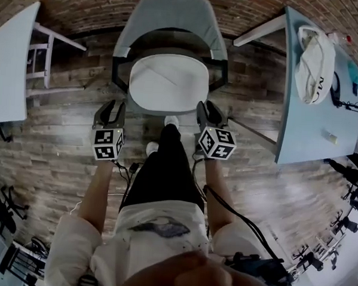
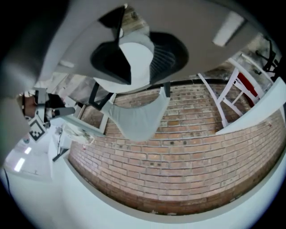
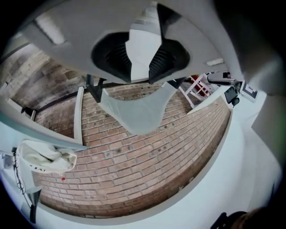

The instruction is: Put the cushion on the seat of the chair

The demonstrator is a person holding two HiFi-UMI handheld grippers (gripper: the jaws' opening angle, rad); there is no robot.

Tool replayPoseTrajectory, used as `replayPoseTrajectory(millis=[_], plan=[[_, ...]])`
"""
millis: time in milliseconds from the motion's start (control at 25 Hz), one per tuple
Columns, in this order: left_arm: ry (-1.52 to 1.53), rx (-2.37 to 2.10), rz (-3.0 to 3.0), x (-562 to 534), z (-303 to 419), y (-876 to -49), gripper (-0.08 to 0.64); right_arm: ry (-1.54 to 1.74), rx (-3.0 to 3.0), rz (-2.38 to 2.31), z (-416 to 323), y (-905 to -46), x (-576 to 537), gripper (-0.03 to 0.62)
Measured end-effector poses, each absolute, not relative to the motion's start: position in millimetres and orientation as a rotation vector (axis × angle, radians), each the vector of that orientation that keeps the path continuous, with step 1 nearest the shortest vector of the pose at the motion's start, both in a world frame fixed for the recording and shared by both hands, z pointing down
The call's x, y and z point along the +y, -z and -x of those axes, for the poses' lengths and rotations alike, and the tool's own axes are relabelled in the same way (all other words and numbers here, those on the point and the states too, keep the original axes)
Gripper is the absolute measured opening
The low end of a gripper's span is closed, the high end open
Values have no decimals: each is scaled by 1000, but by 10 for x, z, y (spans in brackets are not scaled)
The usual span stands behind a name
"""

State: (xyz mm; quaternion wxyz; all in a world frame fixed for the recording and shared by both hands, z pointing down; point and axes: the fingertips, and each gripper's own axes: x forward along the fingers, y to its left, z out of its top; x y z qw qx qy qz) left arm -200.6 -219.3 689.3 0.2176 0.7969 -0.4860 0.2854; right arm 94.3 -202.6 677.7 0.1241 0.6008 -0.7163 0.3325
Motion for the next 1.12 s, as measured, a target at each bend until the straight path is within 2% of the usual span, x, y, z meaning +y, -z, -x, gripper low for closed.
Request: replayPoseTrajectory(millis=[280, 360, 720, 1120], plan=[[-734, -1341, -2344, -1537, 2062, -5890, 114, -871, -2216, -1778, -609, -5686, -1347, 117], [-709, -1346, -2381, -1296, 2062, -5601, 106, -824, -2261, -1781, -528, -5376, -1105, 60], [-609, -1378, -2492, -521, 1912, -4589, 60, -687, -2350, -1781, -400, -4302, -324, 2], [-544, -1461, -2492, -330, 1666, -4090, 25, -611, -2411, -1744, -495, -3931, -221, 0]])
